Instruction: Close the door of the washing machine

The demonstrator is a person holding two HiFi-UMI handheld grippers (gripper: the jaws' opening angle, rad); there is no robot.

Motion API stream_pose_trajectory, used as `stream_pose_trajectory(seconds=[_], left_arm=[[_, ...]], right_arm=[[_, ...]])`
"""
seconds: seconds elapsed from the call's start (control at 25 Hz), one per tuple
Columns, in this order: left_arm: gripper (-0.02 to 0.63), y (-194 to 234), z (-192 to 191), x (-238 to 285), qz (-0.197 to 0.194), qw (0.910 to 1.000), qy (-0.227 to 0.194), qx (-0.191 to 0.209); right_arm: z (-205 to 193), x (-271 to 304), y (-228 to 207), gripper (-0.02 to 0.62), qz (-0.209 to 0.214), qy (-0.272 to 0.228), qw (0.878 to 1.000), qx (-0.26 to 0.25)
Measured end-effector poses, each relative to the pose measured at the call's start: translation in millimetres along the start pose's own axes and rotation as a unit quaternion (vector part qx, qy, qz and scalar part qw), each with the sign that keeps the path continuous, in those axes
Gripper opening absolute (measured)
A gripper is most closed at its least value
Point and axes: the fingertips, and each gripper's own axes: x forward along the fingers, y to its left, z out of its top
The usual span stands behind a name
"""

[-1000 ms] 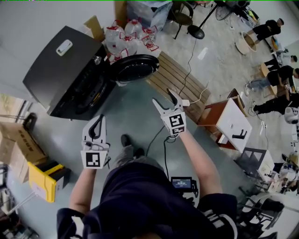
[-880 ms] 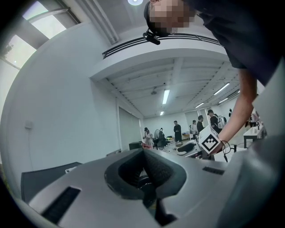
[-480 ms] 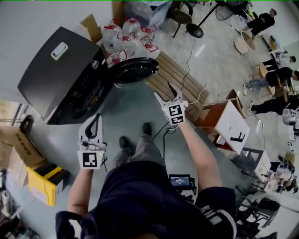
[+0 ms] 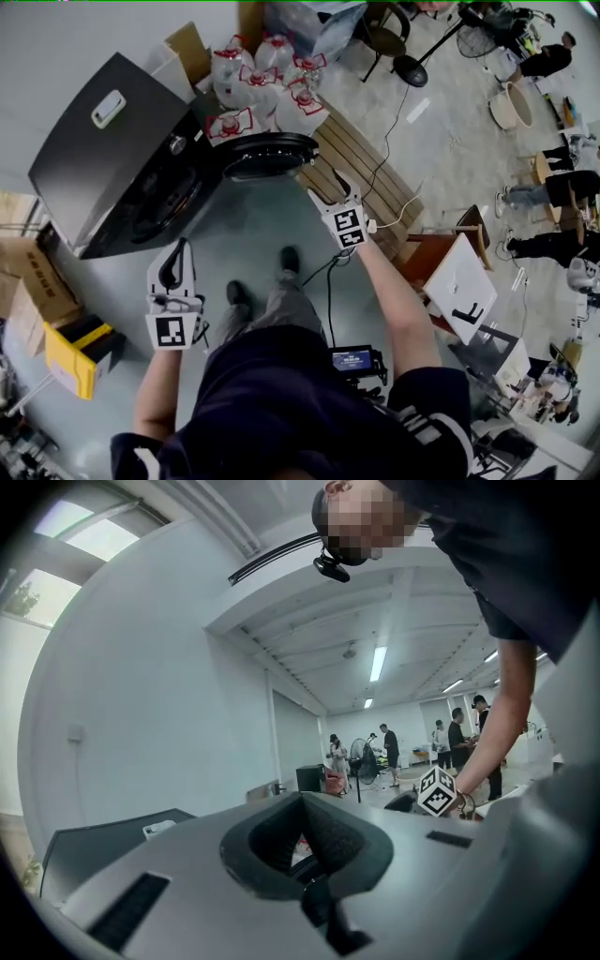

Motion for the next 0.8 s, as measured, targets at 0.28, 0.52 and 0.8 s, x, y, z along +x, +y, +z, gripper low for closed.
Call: stream_pose_trajectory(seconds=[0.28,0.52,0.8], left_arm=[[0.023,-26,-7,55,0.055,0.9982,0.023,-0.002],[0.023,-36,-18,81,0.091,0.9950,0.041,-0.003],[0.023,-41,-45,98,0.088,0.9937,0.069,0.001]], right_arm=[[-40,59,-64,0.330,0.059,0.022,0.998,-0.031],[-70,109,-95,0.310,0.103,0.035,0.992,-0.066],[-124,166,-114,0.310,0.139,0.079,0.983,-0.087]])
